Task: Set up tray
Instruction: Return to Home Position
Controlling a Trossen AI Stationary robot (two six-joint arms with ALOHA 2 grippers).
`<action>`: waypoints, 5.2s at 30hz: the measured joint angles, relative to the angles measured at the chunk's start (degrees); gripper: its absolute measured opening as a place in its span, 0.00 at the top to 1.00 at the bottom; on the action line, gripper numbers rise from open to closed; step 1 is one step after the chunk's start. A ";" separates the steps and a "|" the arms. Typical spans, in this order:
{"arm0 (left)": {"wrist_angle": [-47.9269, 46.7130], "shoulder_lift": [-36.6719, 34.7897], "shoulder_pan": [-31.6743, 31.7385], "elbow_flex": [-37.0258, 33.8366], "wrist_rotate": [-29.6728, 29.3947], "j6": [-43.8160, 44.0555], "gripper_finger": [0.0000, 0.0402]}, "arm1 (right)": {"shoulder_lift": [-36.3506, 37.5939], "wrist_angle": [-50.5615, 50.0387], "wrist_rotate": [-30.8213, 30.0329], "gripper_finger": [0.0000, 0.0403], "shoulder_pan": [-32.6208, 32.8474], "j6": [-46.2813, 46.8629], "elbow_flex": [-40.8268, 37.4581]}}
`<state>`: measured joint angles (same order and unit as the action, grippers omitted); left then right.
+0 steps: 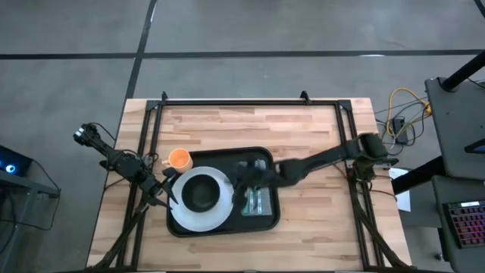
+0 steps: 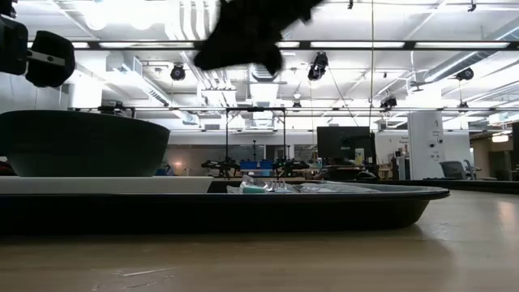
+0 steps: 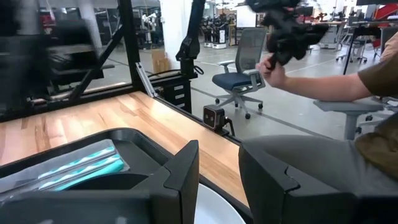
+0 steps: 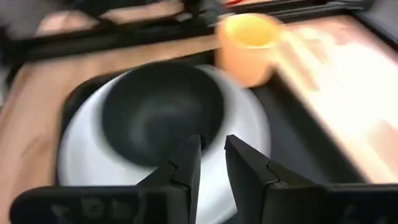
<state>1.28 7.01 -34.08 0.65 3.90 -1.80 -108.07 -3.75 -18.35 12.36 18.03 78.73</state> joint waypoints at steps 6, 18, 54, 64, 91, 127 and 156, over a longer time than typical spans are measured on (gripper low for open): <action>0.00 0.54 0.00 0.00 0.00 0.00 0.76 | 11.30 26.14 8.73 0.81 -4.34 -1.26 -22.72; 0.02 0.87 0.01 0.02 0.01 0.00 0.76 | 32.90 45.13 11.12 0.79 -4.87 -8.15 -51.66; 0.02 0.96 0.00 0.01 0.01 0.00 0.76 | 77.85 40.31 28.92 0.80 -25.35 -26.98 -77.47; 0.02 0.96 0.01 0.00 0.01 0.00 0.76 | 78.07 40.22 28.92 0.83 -25.55 -27.01 -77.47; 0.02 0.96 0.01 0.01 0.01 0.00 0.76 | 87.77 13.88 17.84 0.80 -25.51 -31.41 -77.16; 0.02 1.00 0.00 0.02 0.00 0.00 0.76 | 88.91 9.09 16.72 0.83 -25.51 -31.87 -78.08; 0.02 1.02 0.00 0.02 0.01 0.00 0.76 | 88.80 8.97 16.74 0.83 -25.51 -32.08 -78.08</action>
<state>1.30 8.03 -34.09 0.67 3.91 -1.80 -19.27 5.21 -1.61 -13.15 -14.05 0.64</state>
